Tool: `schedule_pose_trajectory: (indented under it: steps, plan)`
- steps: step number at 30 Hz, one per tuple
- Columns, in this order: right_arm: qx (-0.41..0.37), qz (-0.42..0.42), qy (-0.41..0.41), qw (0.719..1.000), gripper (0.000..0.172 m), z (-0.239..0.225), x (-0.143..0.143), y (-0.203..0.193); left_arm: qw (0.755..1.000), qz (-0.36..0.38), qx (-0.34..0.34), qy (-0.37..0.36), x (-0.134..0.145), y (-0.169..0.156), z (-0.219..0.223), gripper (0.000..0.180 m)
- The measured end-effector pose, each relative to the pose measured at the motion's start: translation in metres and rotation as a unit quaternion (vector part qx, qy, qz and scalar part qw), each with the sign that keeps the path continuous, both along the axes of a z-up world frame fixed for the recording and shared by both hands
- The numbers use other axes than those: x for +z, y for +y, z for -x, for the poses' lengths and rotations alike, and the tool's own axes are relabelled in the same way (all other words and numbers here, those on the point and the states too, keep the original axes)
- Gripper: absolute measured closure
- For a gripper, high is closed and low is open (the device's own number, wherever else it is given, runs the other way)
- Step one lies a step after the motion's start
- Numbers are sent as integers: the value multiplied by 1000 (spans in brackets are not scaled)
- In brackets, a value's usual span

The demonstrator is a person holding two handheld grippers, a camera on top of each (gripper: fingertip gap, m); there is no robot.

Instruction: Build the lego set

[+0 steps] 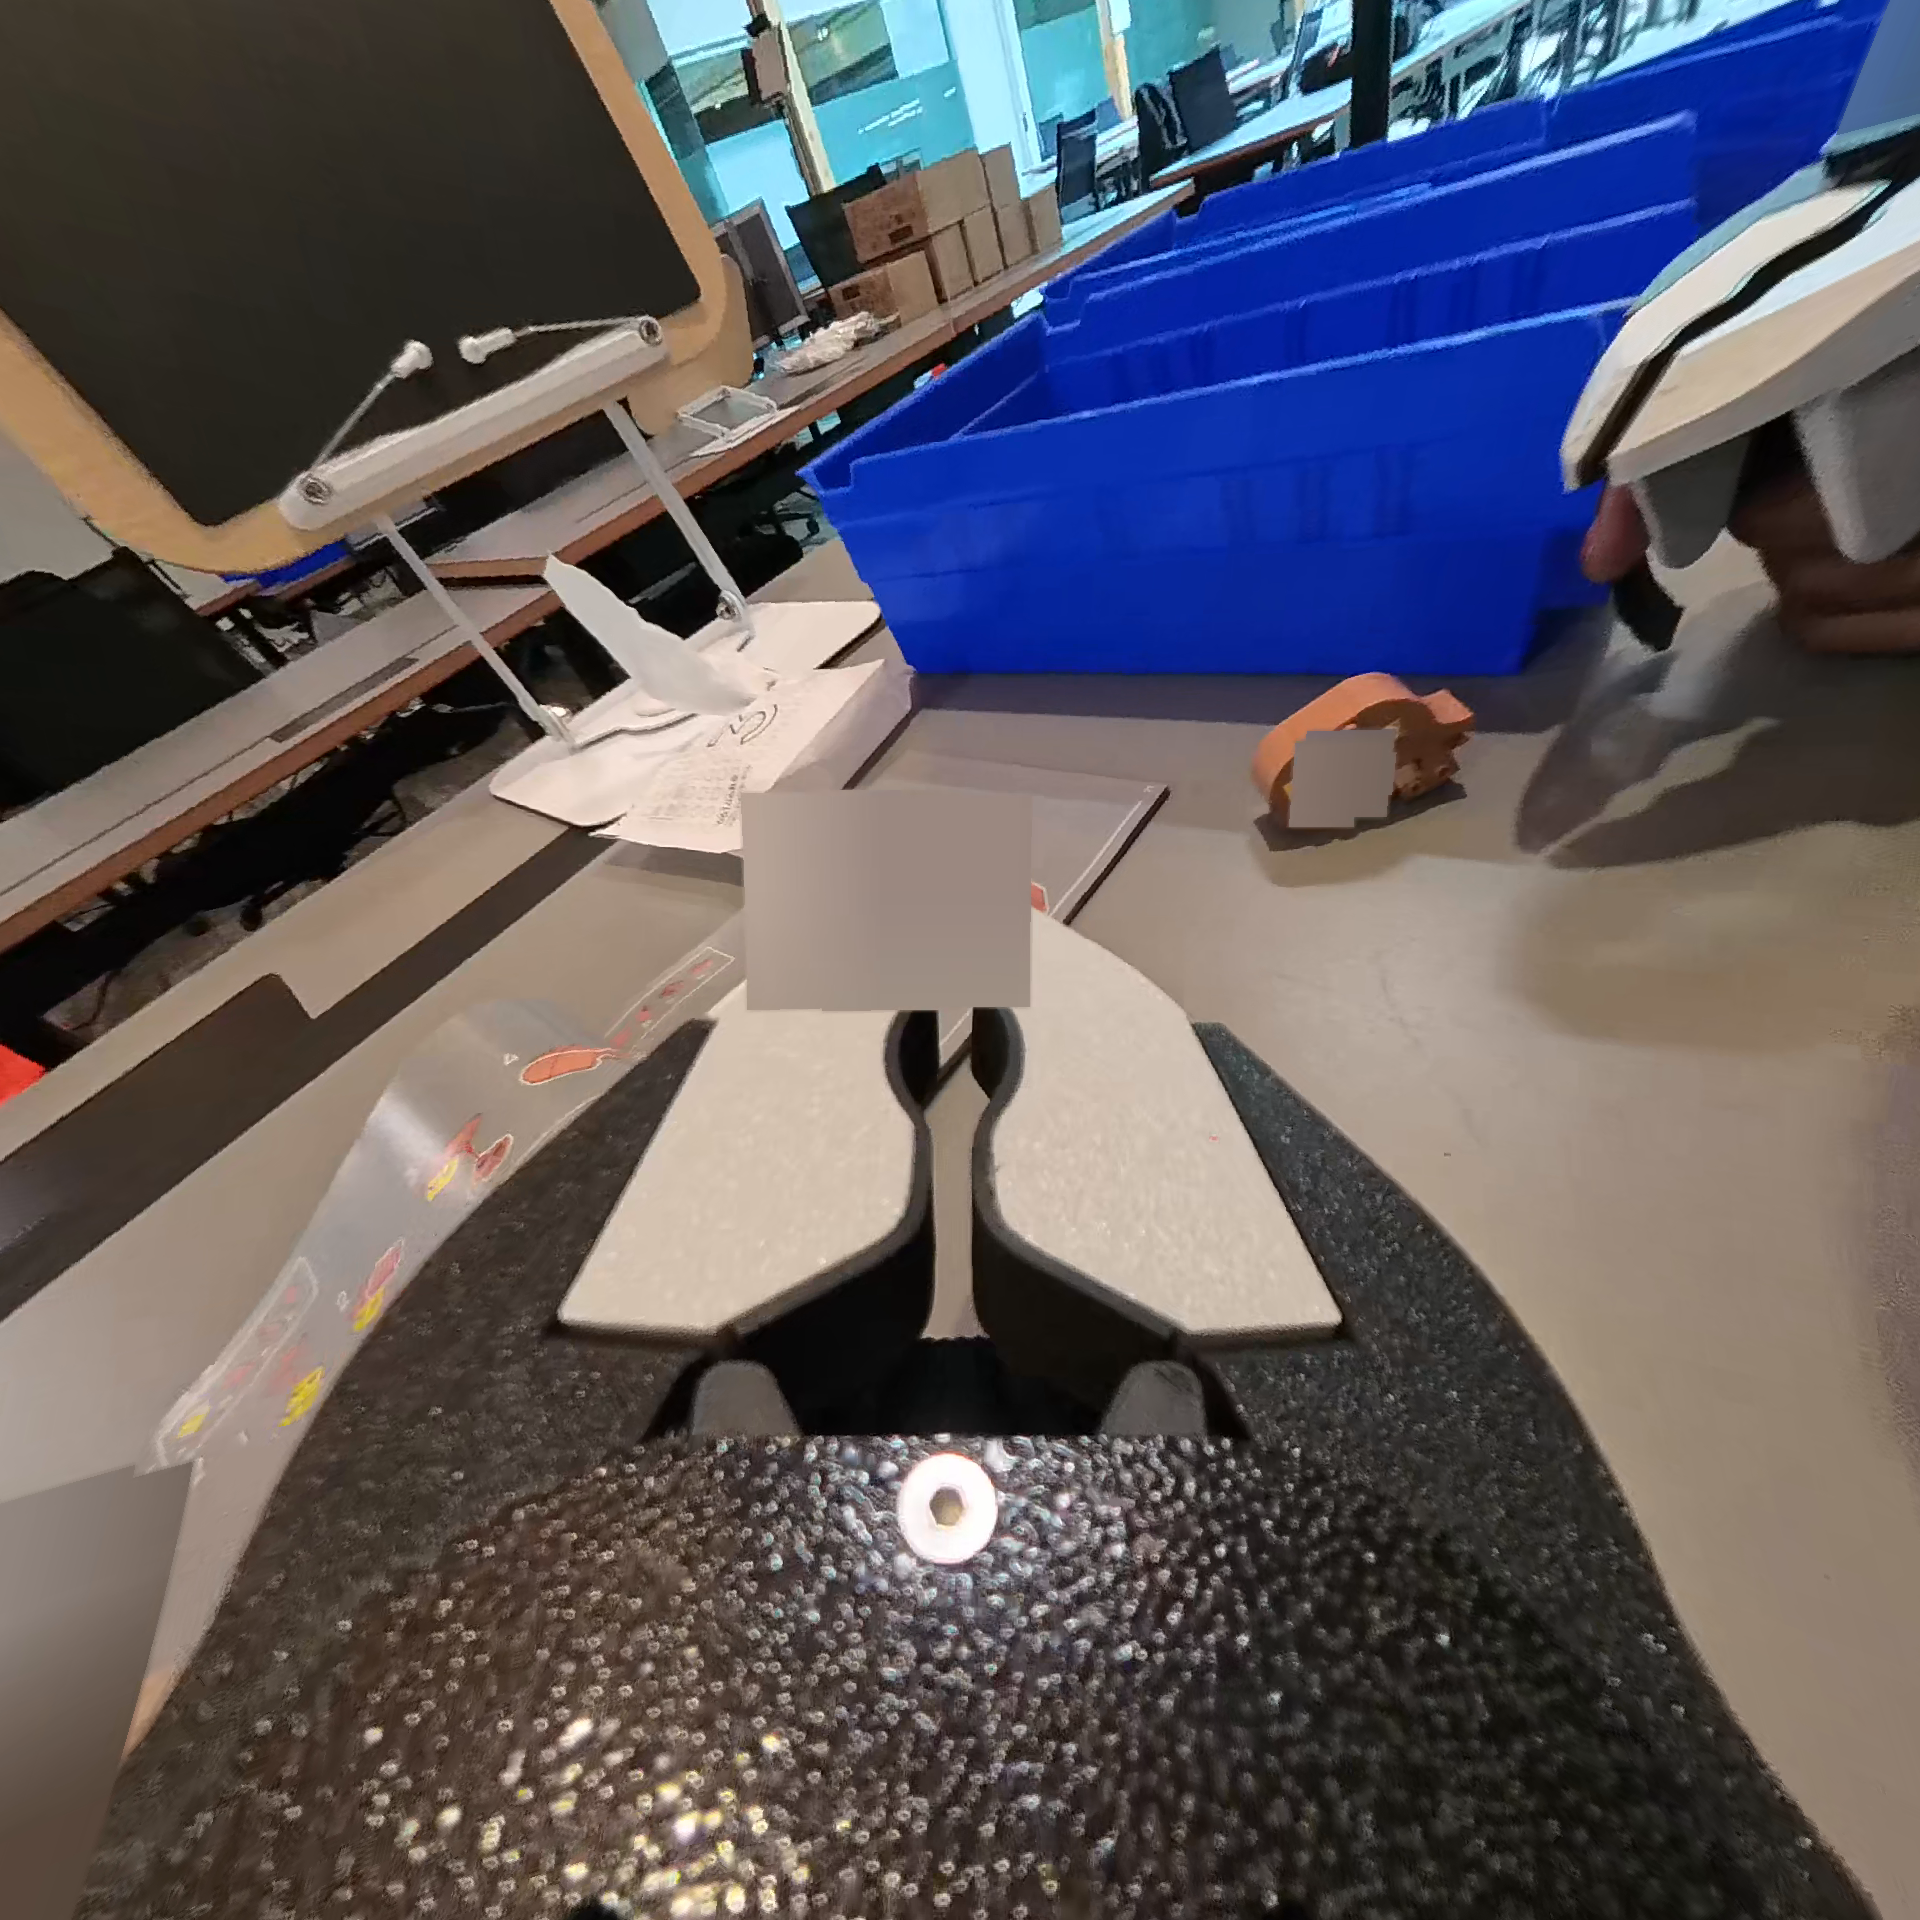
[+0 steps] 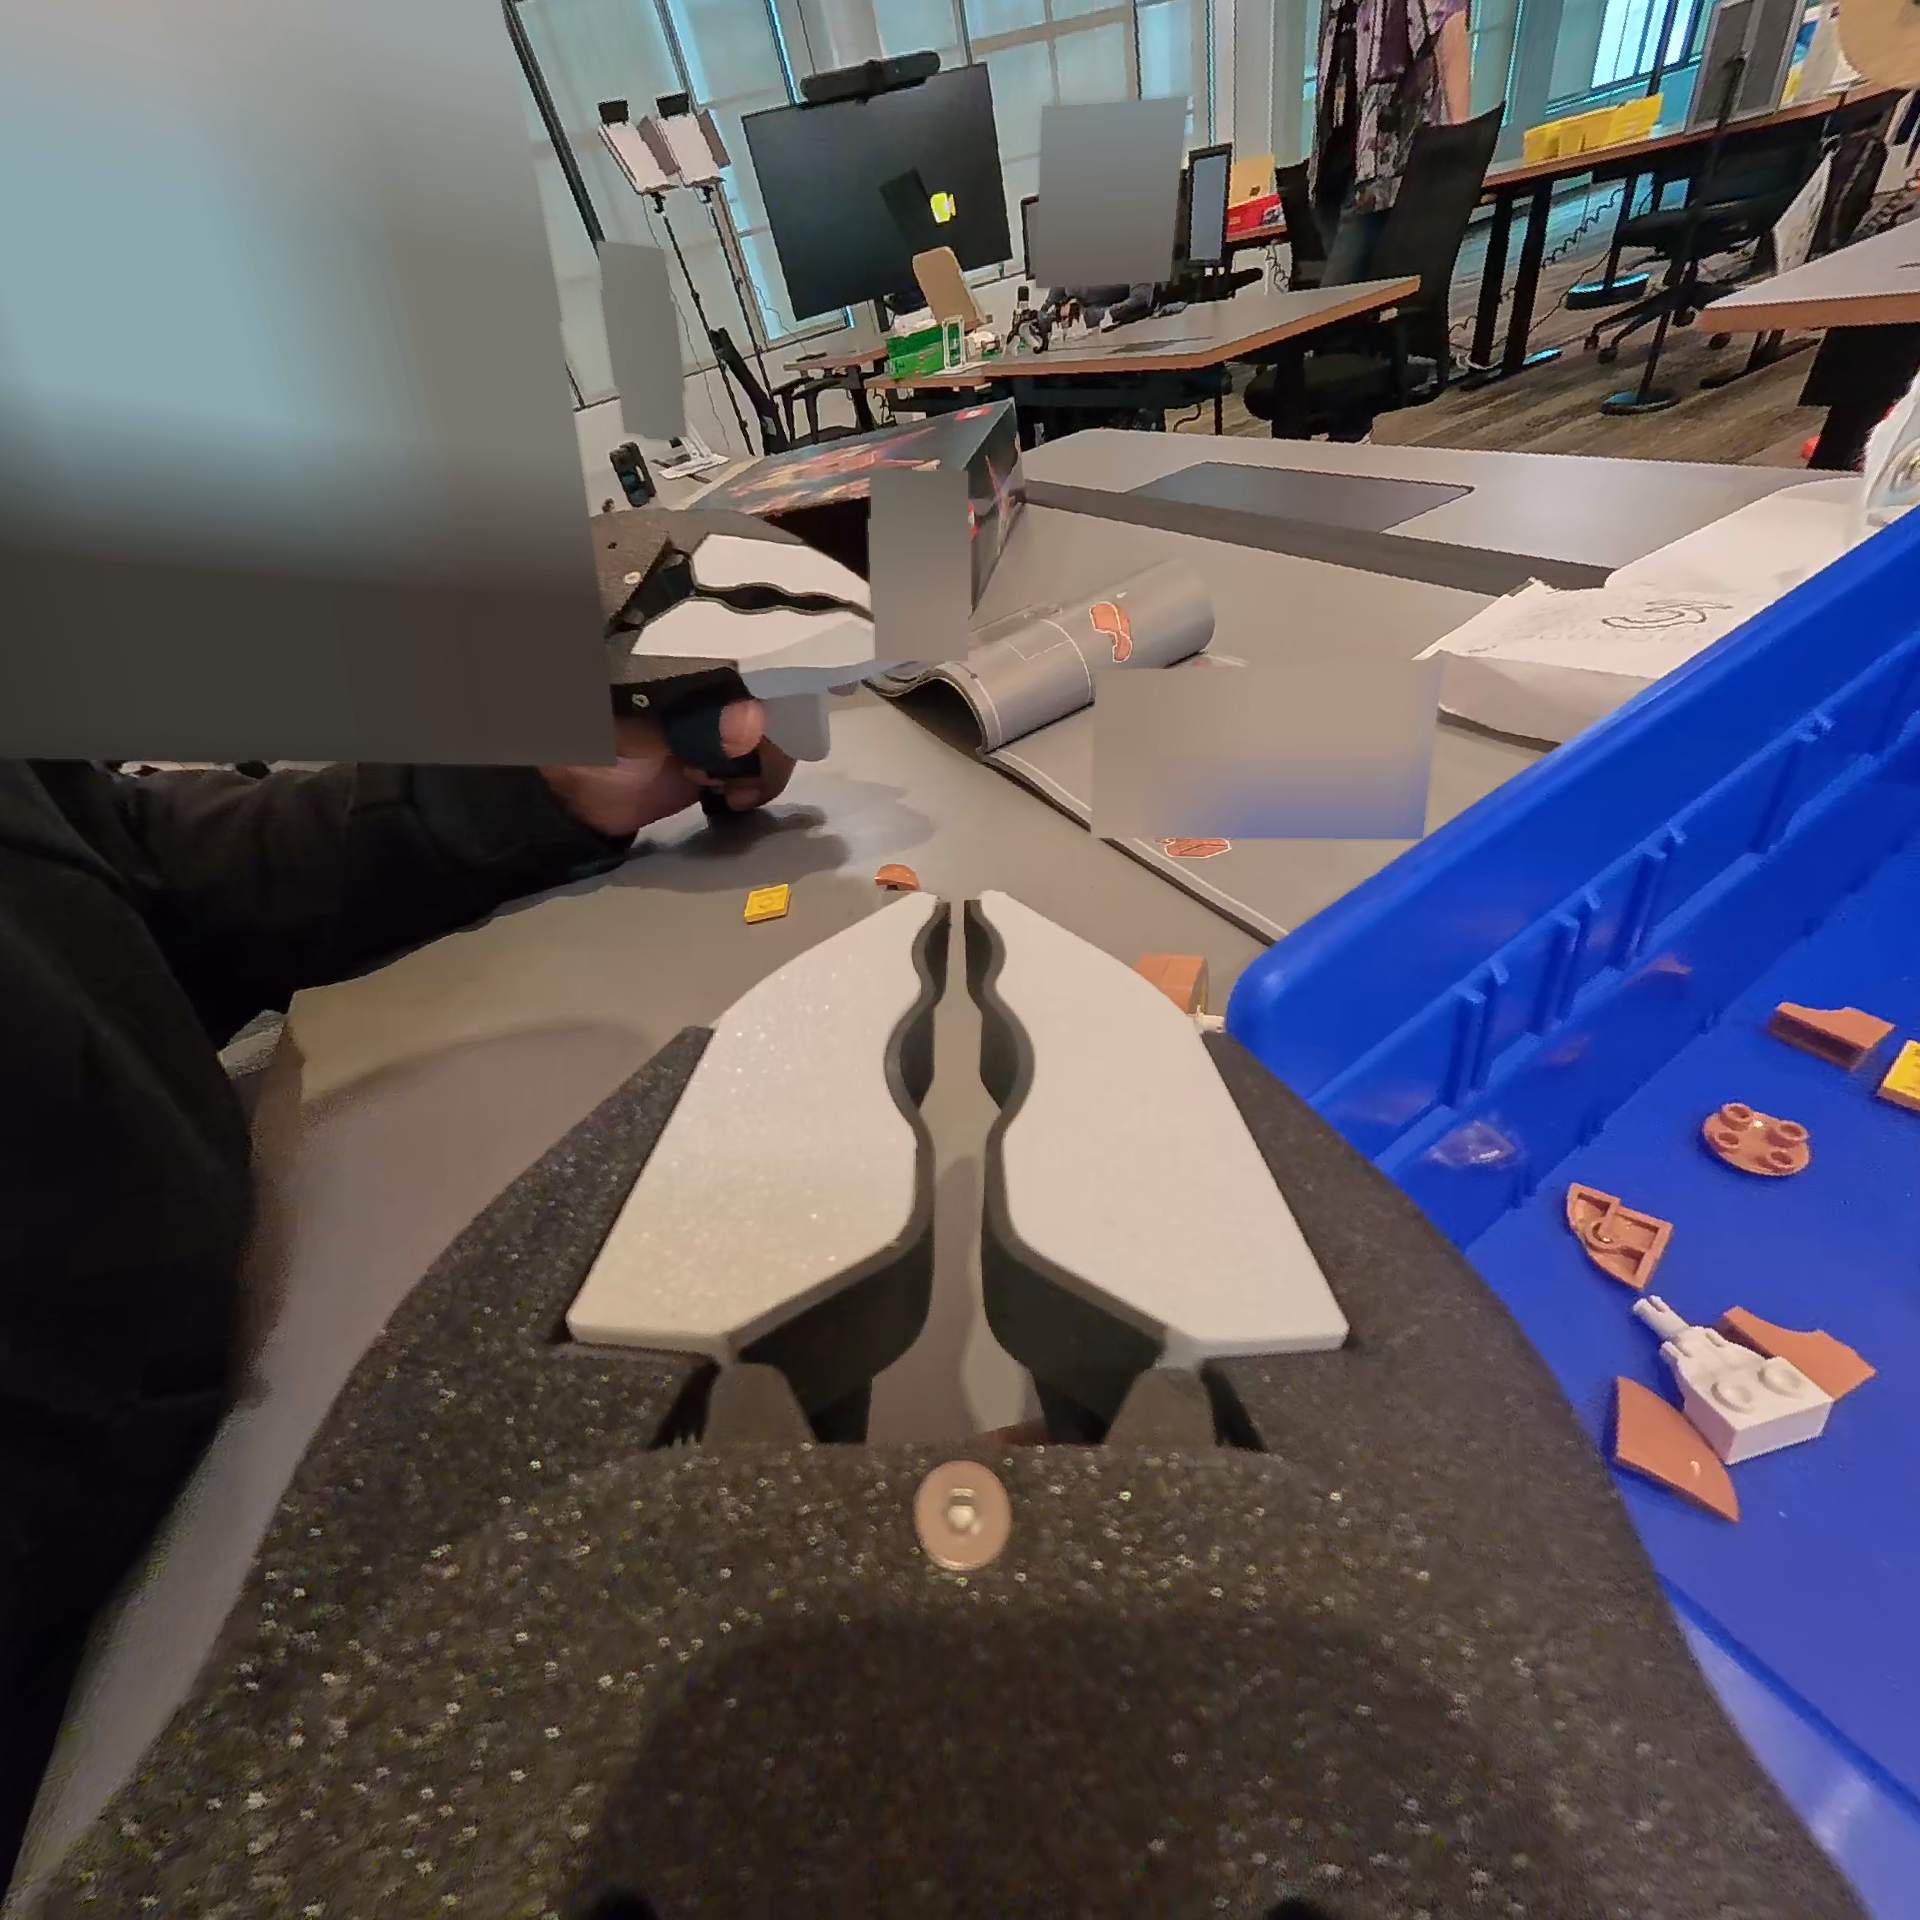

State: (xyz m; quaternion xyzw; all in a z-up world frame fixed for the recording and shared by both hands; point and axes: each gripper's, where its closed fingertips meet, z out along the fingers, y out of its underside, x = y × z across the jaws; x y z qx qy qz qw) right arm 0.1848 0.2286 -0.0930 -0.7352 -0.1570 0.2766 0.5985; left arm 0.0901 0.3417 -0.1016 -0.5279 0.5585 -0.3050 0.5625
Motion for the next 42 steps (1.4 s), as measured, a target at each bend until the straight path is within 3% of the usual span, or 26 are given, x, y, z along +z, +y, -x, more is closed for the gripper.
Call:
schedule_pose_trajectory:
  steps: [11,22,42]
  plan:
    - [-45,-10,-31,998,171,-2,-1,8,996,30,-65,-60,25,-42,31,180]
    - [-130,0,-41,991,171,9,-4,21,991,66,-61,-97,41,-27,69,180]
    - [-120,8,-21,992,170,7,-4,22,993,73,-44,-80,33,-18,71,180]
